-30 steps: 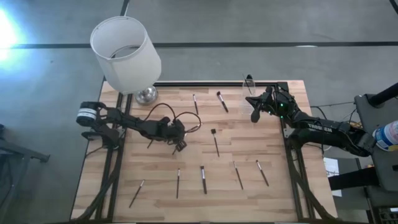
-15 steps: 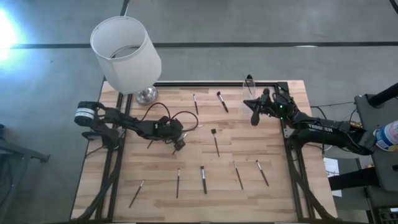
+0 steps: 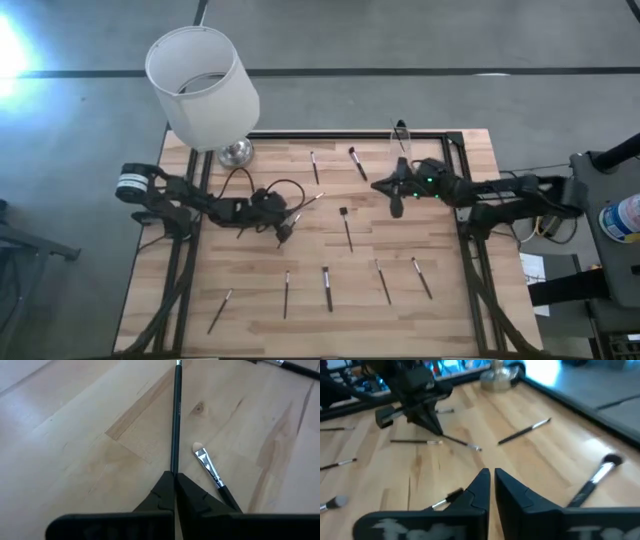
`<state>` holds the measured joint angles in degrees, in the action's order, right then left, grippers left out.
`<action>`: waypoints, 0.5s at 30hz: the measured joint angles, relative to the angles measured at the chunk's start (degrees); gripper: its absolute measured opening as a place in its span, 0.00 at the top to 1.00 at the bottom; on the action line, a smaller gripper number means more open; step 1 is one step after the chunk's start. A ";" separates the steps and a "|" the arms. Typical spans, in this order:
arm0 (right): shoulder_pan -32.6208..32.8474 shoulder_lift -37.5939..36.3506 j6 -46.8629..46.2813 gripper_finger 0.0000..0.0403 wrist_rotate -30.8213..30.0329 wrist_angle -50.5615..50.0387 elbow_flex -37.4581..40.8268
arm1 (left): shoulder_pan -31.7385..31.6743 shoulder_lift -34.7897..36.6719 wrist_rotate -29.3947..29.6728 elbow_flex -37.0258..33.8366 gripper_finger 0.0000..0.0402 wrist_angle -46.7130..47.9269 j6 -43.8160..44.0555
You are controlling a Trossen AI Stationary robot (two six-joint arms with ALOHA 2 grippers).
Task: Put items in baskets/containers
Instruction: Put the eyeshadow brush into the transparent organizer
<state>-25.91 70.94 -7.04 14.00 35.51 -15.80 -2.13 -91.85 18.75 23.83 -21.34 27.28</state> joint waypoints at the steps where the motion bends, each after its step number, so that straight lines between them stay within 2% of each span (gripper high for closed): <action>1: 0.33 2.38 -0.39 0.91 -0.01 0.24 -1.40 | 0.00 -0.02 0.04 -0.39 1.00 -0.87 0.01; 6: 1.41 14.38 -4.86 0.79 -0.02 1.56 -7.79 | 0.36 -0.02 1.11 -0.69 1.00 -2.68 -0.81; 15: 4.65 28.92 -15.19 0.58 0.02 16.27 -12.22 | 1.11 -0.27 3.66 -0.89 1.00 -8.69 -5.03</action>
<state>-21.26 99.85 -22.23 14.02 51.77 -28.02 -1.02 -92.13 22.41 22.94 -30.03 22.25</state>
